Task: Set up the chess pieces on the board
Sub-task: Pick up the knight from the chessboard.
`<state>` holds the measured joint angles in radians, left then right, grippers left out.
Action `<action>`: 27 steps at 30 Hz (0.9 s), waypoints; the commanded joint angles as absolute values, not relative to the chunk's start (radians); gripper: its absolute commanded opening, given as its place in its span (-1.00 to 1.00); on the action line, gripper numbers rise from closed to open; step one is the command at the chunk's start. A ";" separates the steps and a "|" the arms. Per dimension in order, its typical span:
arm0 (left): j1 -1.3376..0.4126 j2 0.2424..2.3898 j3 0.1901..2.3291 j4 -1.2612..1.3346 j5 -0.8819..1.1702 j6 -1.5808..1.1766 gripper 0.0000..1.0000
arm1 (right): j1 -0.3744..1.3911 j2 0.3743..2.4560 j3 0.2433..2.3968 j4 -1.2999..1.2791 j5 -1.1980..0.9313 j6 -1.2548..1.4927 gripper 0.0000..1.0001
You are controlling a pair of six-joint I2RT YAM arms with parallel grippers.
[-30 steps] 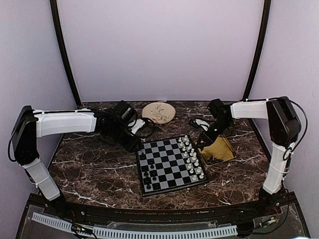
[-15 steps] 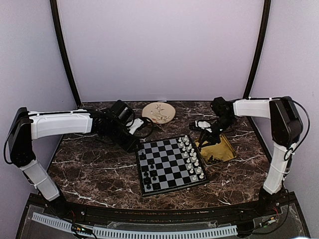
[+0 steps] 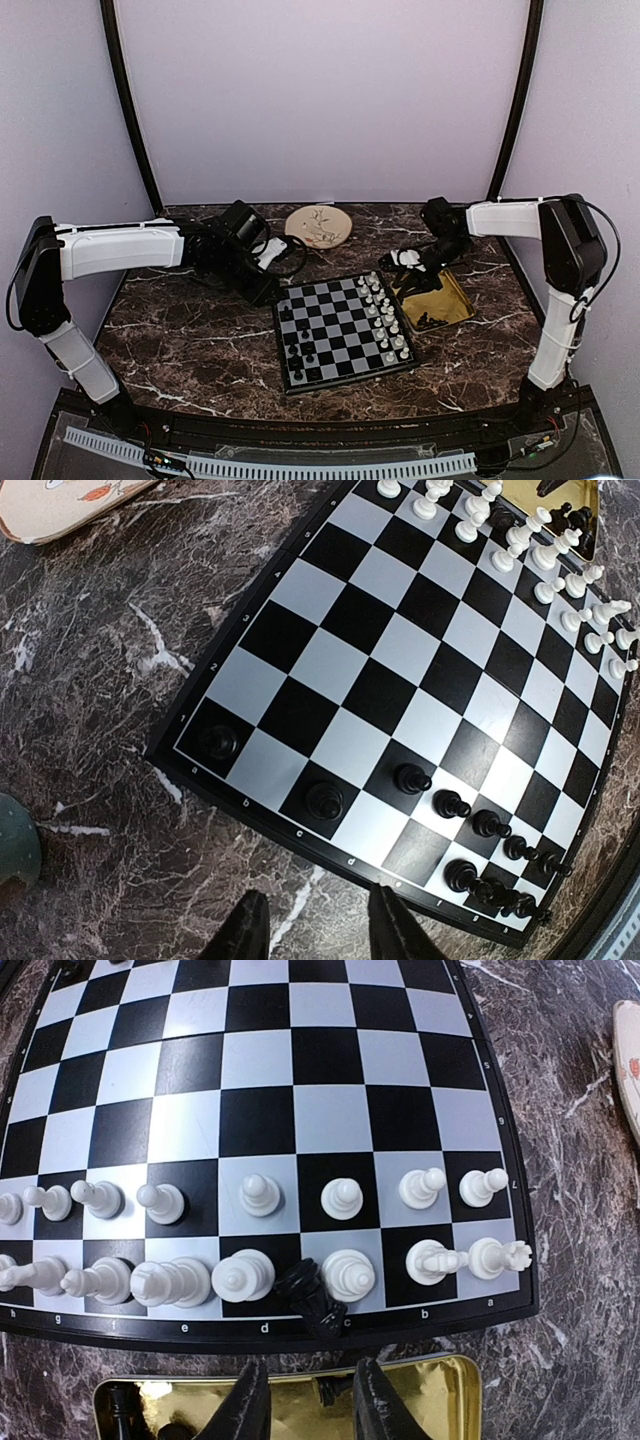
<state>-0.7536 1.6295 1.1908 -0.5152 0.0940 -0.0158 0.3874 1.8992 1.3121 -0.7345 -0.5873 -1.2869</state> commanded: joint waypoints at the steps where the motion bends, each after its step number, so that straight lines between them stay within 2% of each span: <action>1: -0.753 1.606 1.218 -0.549 0.100 -0.029 -0.28 | 0.400 1.917 1.326 -0.733 -0.596 -1.317 -0.41; 14: -0.753 1.620 1.217 -0.547 0.109 -0.037 -0.29 | 0.426 1.972 1.337 -0.705 -0.554 -1.311 -0.30; 27: -0.754 1.623 1.202 -0.536 0.116 -0.045 -0.29 | 0.448 2.030 1.391 -0.736 -0.534 -1.299 -0.32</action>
<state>-0.7536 1.6306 1.1946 -0.5251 0.0978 -0.0349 0.4347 1.9987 1.3563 -0.7128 -0.5442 -1.3033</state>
